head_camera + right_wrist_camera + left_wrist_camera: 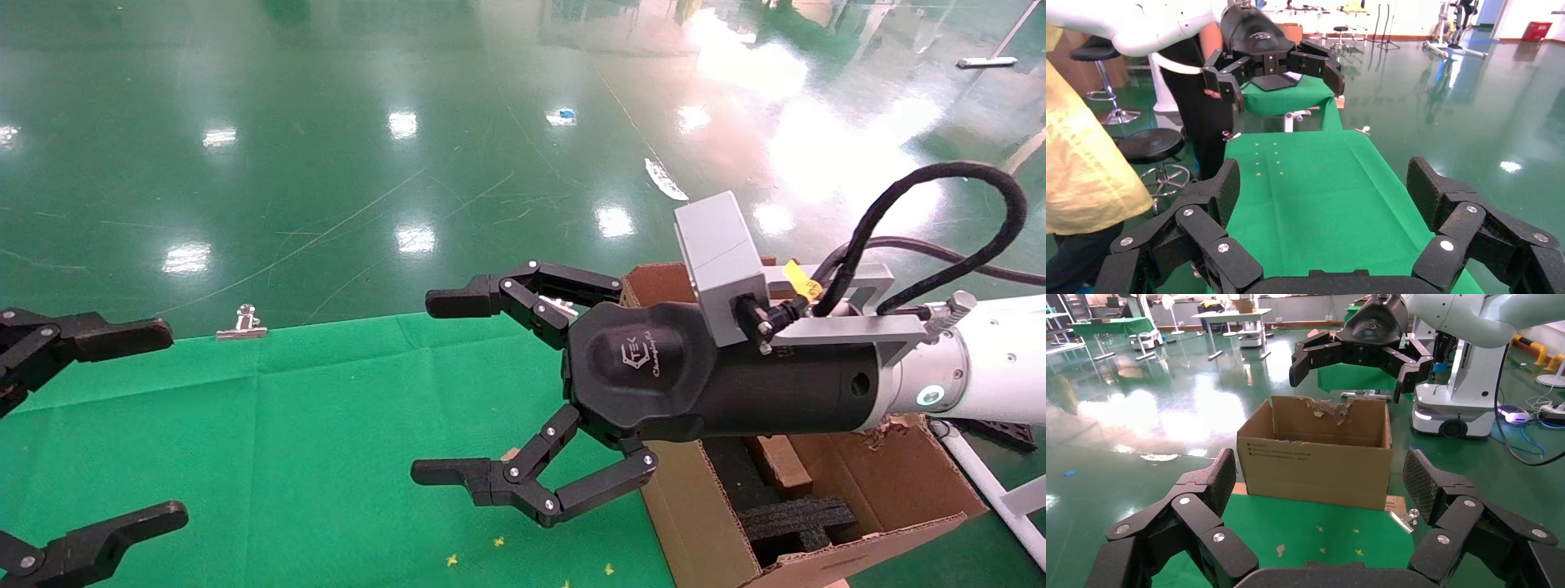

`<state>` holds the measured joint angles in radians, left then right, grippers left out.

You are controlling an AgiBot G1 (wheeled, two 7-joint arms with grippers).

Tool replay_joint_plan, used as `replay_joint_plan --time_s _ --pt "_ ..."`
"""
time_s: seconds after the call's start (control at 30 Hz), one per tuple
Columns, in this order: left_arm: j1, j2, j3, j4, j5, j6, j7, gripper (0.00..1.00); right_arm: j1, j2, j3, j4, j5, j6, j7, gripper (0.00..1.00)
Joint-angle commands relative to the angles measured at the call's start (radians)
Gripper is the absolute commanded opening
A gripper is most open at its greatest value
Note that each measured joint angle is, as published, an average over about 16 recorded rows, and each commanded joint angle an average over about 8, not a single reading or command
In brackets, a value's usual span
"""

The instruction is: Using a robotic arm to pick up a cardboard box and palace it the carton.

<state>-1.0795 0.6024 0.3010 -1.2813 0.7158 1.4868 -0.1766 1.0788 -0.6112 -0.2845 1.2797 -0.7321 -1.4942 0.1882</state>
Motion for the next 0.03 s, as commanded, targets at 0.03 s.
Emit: replay_joint_plan --time_s 0.03 --pt "0.000 0.000 0.000 0.000 0.000 0.000 0.000 1.00 0.000 0.000 0.000 0.000 0.000 0.000 0.000 1.00"
